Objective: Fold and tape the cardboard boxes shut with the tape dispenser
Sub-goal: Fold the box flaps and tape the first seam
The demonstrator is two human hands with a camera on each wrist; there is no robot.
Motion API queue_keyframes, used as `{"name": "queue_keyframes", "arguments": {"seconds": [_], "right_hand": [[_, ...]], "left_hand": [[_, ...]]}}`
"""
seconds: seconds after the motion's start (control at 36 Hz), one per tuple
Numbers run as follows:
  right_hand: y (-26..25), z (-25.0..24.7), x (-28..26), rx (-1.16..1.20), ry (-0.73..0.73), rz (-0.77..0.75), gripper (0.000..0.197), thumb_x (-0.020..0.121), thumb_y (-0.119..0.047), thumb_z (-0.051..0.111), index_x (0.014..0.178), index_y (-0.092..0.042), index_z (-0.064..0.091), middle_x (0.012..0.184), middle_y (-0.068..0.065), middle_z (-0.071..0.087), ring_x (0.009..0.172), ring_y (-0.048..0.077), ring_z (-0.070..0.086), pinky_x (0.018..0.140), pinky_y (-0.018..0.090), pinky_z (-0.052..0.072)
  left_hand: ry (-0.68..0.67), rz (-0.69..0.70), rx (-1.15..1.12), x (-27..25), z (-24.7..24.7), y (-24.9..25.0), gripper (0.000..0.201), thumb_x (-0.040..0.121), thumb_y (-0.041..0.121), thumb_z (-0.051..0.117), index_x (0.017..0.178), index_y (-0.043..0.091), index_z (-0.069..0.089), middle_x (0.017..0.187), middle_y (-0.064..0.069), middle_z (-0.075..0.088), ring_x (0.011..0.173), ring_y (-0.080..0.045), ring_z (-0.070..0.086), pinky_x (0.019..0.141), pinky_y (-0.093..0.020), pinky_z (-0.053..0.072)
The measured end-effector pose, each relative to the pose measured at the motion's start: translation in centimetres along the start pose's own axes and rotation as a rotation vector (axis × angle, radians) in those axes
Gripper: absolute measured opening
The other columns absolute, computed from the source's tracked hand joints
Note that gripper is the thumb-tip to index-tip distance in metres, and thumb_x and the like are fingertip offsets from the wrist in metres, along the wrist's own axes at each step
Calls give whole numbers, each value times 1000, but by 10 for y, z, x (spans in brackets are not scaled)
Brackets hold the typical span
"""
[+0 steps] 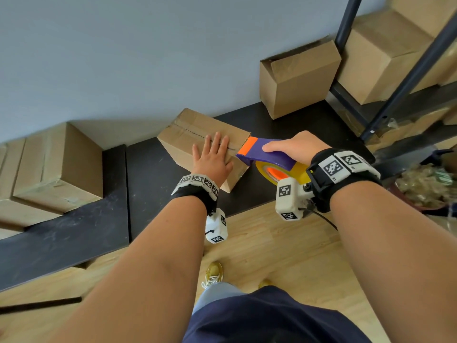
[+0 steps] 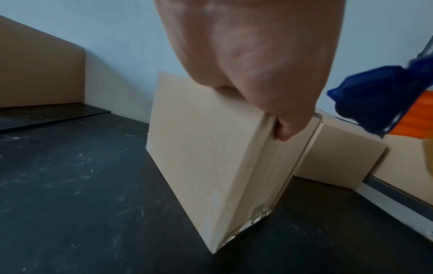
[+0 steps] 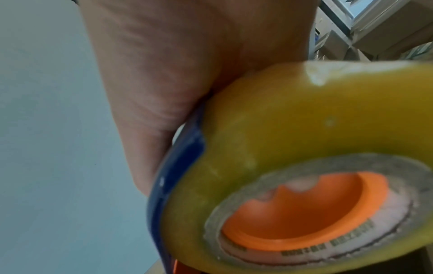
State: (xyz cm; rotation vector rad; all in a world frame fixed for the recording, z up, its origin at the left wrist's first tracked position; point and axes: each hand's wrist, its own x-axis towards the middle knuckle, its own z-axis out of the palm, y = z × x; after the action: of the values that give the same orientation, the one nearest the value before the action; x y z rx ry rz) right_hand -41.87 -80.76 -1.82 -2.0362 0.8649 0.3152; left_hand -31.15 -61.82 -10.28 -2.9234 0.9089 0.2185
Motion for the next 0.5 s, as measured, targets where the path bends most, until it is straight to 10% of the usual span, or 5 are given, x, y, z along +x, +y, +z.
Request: {"name": "queue_keyframes", "arguments": {"seconds": [0.5], "right_hand": [[15,31,12,-119,32,33,65,75,-68,65,102,-9,58,92,7,62,80,19,60,68,30,41]], "left_hand": [[8,8,-26,0,1,-2,69,99,50,31,154,23,-3,161,0,-7,148,-24,-6,118,-53,0]]}}
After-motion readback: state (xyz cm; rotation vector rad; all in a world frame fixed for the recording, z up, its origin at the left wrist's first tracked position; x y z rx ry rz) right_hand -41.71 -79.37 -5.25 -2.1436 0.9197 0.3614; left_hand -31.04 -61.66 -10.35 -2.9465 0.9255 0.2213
